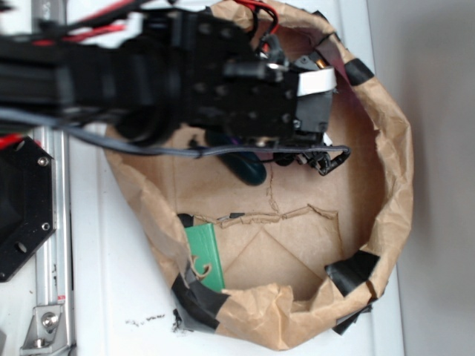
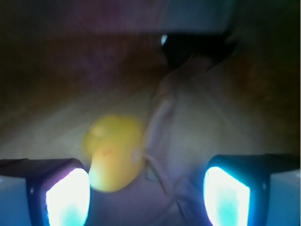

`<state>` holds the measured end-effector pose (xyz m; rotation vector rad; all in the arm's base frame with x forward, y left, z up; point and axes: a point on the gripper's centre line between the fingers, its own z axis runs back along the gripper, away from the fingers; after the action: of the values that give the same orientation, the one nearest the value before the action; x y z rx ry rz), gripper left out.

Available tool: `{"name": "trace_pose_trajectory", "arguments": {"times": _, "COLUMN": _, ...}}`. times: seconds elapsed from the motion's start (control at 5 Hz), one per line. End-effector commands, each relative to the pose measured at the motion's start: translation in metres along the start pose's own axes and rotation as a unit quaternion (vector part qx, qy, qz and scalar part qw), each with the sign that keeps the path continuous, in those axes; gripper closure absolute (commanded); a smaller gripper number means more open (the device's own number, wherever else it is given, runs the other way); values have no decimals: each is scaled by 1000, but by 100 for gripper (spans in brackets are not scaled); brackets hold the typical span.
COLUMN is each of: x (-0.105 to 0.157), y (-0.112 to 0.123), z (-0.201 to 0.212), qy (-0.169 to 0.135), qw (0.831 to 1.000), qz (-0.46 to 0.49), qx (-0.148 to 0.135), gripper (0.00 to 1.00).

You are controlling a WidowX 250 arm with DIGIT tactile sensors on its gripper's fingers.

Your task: Grab the yellow duck.

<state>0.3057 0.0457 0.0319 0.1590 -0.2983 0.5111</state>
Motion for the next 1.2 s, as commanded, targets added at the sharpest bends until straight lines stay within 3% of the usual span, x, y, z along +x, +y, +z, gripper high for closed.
{"name": "trace_pose_trajectory", "arguments": {"times": 0.0, "x": 21, "y": 5, "z": -3, "qy": -24, "qw": 1000, "qz": 10, "qx": -4, "gripper": 100}}
{"name": "trace_pose_trajectory", "arguments": {"times": 0.6, "x": 20, "y": -5, "z": 17, "qy": -27, "qw": 999, "qz": 1, "qx": -30, "gripper": 100}}
{"name": "trace_pose_trajectory", "arguments": {"times": 0.8, "x": 15, "y": -10, "z": 27, "qy": -26, "qw": 998, "qz": -7, "qx": -50, "gripper": 100}}
{"name": "trace_pose_trajectory", "arguments": {"times": 1.0, "x": 2, "y": -27, "z": 54, "qy": -25, "qw": 994, "qz": -38, "qx": -96, "gripper": 100}}
